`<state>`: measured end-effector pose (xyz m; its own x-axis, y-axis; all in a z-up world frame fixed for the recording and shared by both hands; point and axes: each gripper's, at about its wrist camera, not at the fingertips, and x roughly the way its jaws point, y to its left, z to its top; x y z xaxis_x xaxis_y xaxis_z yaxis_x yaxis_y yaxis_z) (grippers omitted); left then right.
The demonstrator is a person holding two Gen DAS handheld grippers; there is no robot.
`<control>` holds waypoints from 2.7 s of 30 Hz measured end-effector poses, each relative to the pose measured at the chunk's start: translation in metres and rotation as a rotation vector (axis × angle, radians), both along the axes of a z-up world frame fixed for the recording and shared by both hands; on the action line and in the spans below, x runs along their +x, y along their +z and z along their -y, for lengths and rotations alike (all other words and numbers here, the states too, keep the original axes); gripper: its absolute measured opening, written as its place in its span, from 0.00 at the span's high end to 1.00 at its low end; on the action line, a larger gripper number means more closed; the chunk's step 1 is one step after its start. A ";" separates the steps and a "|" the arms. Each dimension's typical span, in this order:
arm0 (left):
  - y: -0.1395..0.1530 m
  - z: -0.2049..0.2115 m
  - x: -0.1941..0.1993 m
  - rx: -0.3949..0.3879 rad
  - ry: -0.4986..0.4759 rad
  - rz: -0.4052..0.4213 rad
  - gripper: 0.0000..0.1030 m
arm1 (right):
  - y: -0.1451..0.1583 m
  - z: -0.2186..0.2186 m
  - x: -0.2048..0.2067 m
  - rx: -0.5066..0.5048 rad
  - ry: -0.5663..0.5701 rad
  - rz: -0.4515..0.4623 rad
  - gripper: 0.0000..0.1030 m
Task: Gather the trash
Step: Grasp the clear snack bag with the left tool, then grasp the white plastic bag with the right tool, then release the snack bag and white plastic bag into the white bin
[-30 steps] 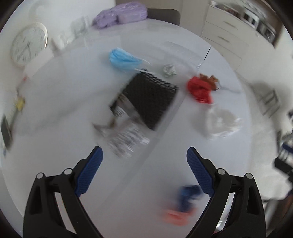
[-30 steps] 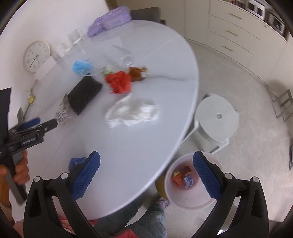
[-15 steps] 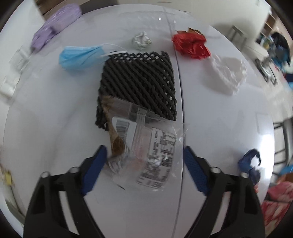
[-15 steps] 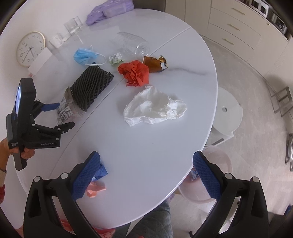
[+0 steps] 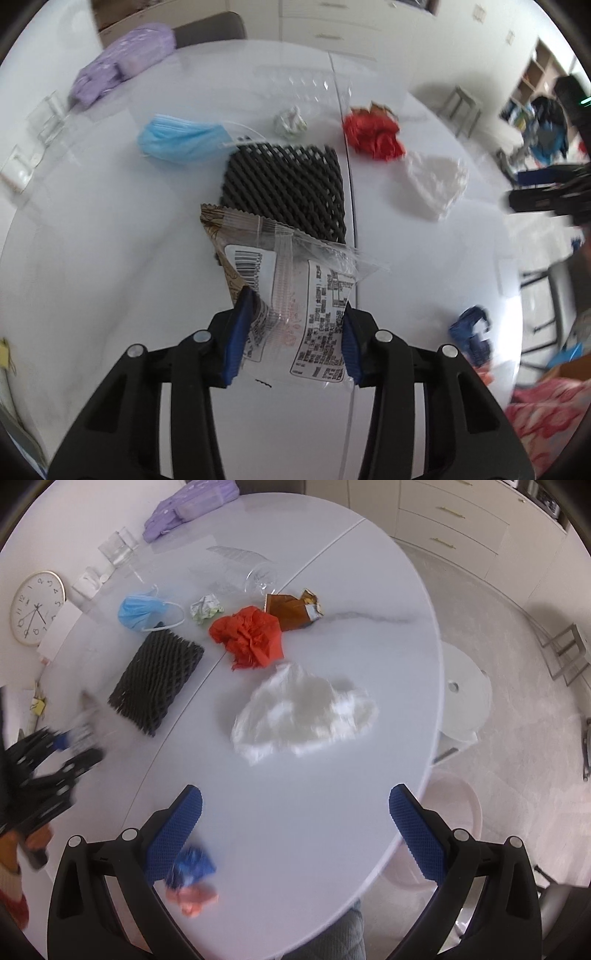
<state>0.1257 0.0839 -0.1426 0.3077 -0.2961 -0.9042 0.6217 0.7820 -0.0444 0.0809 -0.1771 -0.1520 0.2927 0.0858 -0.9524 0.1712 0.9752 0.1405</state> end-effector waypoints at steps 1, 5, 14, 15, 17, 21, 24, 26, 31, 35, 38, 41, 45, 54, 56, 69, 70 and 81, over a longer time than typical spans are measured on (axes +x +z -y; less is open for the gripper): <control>0.006 -0.002 -0.002 -0.013 0.017 -0.001 0.59 | -0.004 0.000 0.006 -0.010 0.003 -0.004 0.02; 0.024 -0.008 -0.015 -0.051 0.085 0.009 0.59 | -0.027 -0.001 0.040 -0.031 0.046 -0.006 0.02; 0.026 -0.011 -0.044 -0.089 0.223 -0.041 0.59 | -0.059 -0.017 0.063 -0.106 0.142 -0.031 0.14; 0.025 -0.010 -0.047 -0.084 0.226 -0.044 0.59 | -0.058 -0.020 0.061 -0.142 0.157 -0.018 0.23; 0.025 -0.006 -0.051 -0.074 0.227 -0.039 0.59 | -0.055 -0.023 0.057 -0.146 0.179 -0.001 0.41; 0.030 0.008 -0.059 -0.064 0.210 -0.033 0.59 | -0.050 -0.014 0.049 -0.105 0.170 0.000 0.83; 0.035 0.024 -0.063 -0.064 0.201 -0.023 0.59 | -0.045 0.004 0.039 -0.029 0.132 0.015 0.85; 0.043 0.040 -0.069 -0.064 0.199 -0.009 0.59 | -0.035 0.021 0.027 0.019 0.113 0.038 0.85; 0.061 0.100 -0.090 -0.107 0.135 -0.013 0.59 | -0.002 0.068 -0.022 0.079 0.089 0.079 0.83; 0.064 0.176 -0.110 -0.146 0.032 -0.053 0.58 | 0.020 0.118 -0.074 0.053 0.065 0.094 0.82; 0.059 0.227 -0.123 -0.151 -0.032 -0.091 0.58 | 0.027 0.158 -0.109 0.022 0.026 0.094 0.82; 0.050 0.275 -0.138 -0.145 -0.088 -0.139 0.58 | 0.026 0.189 -0.139 -0.006 -0.005 0.086 0.82; 0.044 0.326 -0.152 -0.103 -0.141 -0.149 0.58 | 0.022 0.220 -0.166 -0.018 -0.023 0.076 0.82; 0.039 0.369 -0.164 -0.055 -0.165 -0.151 0.58 | 0.017 0.252 -0.176 0.022 -0.031 0.088 0.82; 0.039 0.373 -0.165 -0.050 -0.173 -0.158 0.58 | 0.016 0.255 -0.178 0.029 -0.031 0.090 0.82; 0.032 0.376 -0.164 0.010 -0.198 -0.165 0.18 | 0.011 0.255 -0.176 0.051 -0.032 0.091 0.80; 0.033 0.374 -0.163 0.012 -0.191 -0.163 0.17 | 0.011 0.253 -0.175 0.052 -0.031 0.088 0.80; 0.043 0.345 -0.156 -0.004 -0.147 -0.118 0.13 | -0.014 0.230 -0.165 0.071 -0.010 0.034 0.64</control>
